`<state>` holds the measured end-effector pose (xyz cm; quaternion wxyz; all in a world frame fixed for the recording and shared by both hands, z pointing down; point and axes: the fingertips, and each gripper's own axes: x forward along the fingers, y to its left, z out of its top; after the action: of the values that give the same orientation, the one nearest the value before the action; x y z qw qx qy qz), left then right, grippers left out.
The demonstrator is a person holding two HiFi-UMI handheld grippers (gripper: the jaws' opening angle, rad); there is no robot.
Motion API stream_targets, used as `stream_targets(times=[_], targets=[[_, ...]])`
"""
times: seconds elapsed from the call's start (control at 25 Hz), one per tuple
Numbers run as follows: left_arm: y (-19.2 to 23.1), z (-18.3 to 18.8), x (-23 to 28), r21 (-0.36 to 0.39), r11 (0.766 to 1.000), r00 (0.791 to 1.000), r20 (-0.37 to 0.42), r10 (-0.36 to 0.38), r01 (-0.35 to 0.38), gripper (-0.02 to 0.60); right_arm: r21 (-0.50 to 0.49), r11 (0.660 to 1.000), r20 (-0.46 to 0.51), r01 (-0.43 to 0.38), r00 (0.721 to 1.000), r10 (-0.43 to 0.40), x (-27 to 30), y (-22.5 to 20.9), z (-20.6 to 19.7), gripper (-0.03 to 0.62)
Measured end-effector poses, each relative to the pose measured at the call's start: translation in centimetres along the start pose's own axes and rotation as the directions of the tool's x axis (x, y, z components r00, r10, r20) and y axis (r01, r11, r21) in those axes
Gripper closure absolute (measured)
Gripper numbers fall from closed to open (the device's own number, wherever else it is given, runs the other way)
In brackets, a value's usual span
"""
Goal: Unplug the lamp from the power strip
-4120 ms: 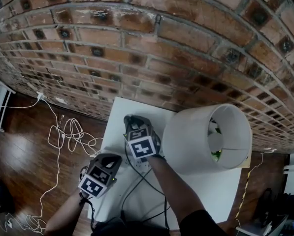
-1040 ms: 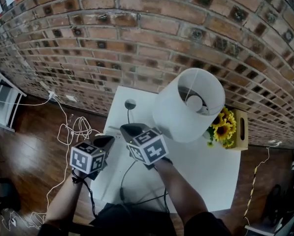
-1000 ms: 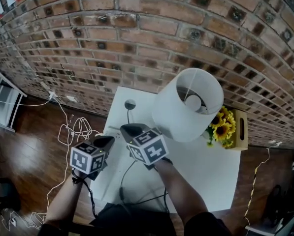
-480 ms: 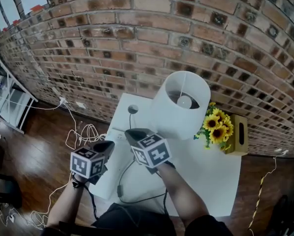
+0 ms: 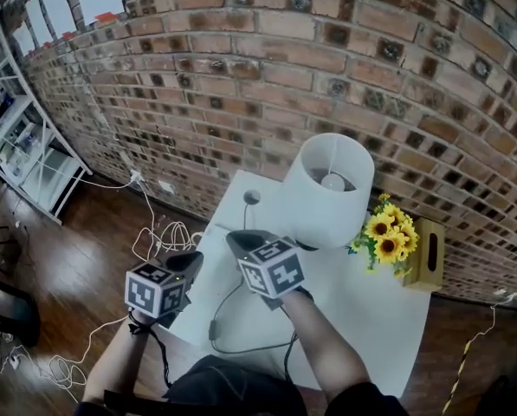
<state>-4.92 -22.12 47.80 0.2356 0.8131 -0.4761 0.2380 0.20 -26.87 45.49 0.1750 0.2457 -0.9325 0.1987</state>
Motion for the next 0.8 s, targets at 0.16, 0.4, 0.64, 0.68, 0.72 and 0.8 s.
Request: stream_targets(times=[0.16,0.4,0.64,0.68,0.72,0.8], targets=[[1.0,-0.8,-2.2,-0.027,0.998,0.999,0.018,0.051,-0.05,0.566,0.0,1.0,-0.006,0.001,1.0,-0.001,0.6,0.9,0.1,0.597],[2.7,-1.9,-5.4,-0.067,0.991,0.992,0.037,0.121,-0.118,0.566,-0.044,0.997,-0.023,-0.064,0.998,0.063,1.8,3.8,0.3,0.597],[3.4,-3.5,-6.9,-0.11,0.983,0.986,0.058,0.154,-0.147,0.566,-0.064,0.994,-0.055,-0.083,0.995,0.08,1.6,4.7,-0.5,0.597],[3.3,-3.4,-7.3,-0.113,0.982,0.986,0.062,0.157,-0.149,0.566,-0.066,0.994,-0.058,-0.085,0.995,0.081,1.5,4.8,-0.5,0.597],[3.2,-3.4,-7.6,-0.116,0.982,0.985,0.066,0.158,-0.15,0.566,-0.069,0.994,-0.061,-0.086,0.995,0.082,1.3,4.9,-0.6,0.597],[3.2,-3.3,-8.4,-0.117,0.981,0.984,0.075,0.161,-0.152,0.566,-0.082,0.993,-0.073,-0.084,0.994,0.078,1.1,5.1,-0.8,0.597]])
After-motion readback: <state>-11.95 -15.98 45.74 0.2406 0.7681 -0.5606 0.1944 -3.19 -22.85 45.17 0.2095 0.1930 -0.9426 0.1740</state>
